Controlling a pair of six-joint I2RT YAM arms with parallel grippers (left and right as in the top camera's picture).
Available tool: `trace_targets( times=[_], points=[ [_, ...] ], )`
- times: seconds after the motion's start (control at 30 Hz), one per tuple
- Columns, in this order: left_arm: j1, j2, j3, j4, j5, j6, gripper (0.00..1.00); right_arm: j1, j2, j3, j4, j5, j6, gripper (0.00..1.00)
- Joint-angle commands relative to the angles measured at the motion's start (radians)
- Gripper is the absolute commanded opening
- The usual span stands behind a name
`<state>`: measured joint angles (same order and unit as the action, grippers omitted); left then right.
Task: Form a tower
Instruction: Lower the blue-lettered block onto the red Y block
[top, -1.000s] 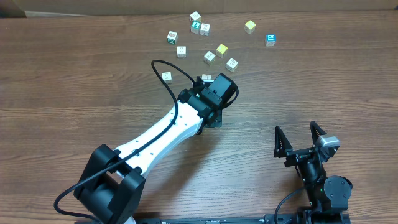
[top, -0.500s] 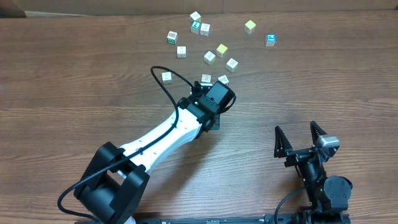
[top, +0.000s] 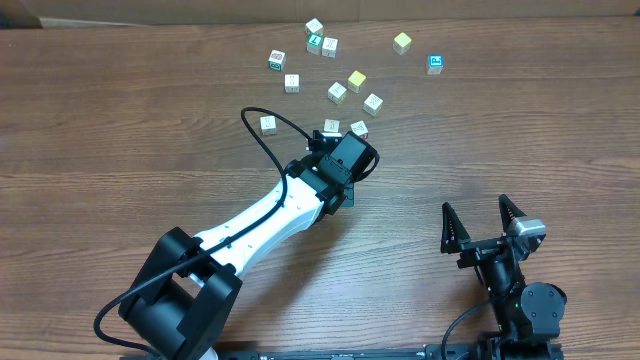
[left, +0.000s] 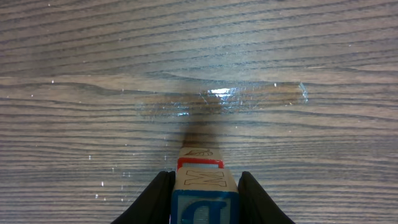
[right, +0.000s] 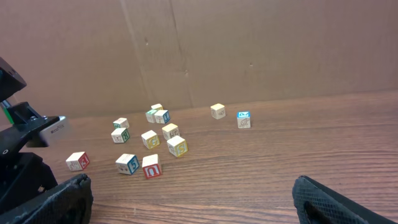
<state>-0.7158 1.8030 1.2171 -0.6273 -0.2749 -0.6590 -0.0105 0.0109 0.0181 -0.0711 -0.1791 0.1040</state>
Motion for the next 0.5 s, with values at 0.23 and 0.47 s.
trace_targets(
  times=[0.23, 0.47],
  points=[
    [-0.005, 0.008, -0.01, 0.004, -0.06, -0.019, 0.25, 0.008, -0.008, -0.01, 0.005, 0.005, -0.001, 1.0],
    [-0.005, 0.008, -0.013, 0.005, -0.057, -0.03, 0.25, 0.008, -0.008, -0.01, 0.005, 0.005, -0.001, 1.0]
  ],
)
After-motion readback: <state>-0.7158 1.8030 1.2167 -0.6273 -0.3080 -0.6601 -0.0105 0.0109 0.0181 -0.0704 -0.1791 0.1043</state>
